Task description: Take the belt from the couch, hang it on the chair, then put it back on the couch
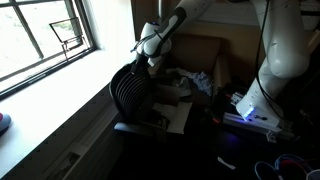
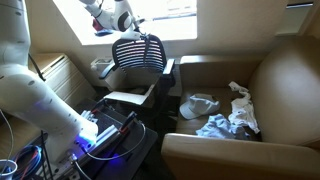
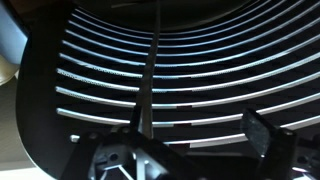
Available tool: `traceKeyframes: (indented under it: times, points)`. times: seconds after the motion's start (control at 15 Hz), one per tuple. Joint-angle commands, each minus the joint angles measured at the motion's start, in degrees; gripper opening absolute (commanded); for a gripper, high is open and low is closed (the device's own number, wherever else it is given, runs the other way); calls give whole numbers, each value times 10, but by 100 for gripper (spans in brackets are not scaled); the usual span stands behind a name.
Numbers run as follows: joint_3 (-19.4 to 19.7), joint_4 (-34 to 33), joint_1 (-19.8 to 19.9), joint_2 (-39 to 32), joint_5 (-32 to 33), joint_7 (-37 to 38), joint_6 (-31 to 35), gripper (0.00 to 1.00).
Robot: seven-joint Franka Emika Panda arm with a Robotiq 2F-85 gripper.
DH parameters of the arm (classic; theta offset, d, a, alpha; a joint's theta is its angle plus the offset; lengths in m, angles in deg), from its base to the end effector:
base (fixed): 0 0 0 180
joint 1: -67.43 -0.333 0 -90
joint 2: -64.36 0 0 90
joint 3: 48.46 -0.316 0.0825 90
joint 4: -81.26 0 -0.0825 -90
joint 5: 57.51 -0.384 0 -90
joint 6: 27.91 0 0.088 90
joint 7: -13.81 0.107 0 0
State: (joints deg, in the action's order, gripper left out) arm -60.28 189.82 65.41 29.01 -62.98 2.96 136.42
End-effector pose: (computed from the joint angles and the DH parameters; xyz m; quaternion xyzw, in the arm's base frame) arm 0.6483 0.1428 0.2184 -0.9707 -0.1390 -0.1785 0.0806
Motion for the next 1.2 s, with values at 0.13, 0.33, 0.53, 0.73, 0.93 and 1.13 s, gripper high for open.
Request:
traceKeyframes:
  times: [0.13, 0.33, 0.53, 0.73, 0.93, 1.13]
  points:
    - [10, -45, 10, -41, 50, -44, 20, 100]
    - [12, -37, 8, -32, 52, -24, 11, 100]
    - [6, -47, 15, -43, 48, -24, 2, 74]
    - [-17, -45, 32, -47, 28, -23, 3, 52]
    - [-28, -44, 40, -49, 16, -19, 4, 31]
    - [-34, -45, 47, -49, 7, -18, 4, 9]
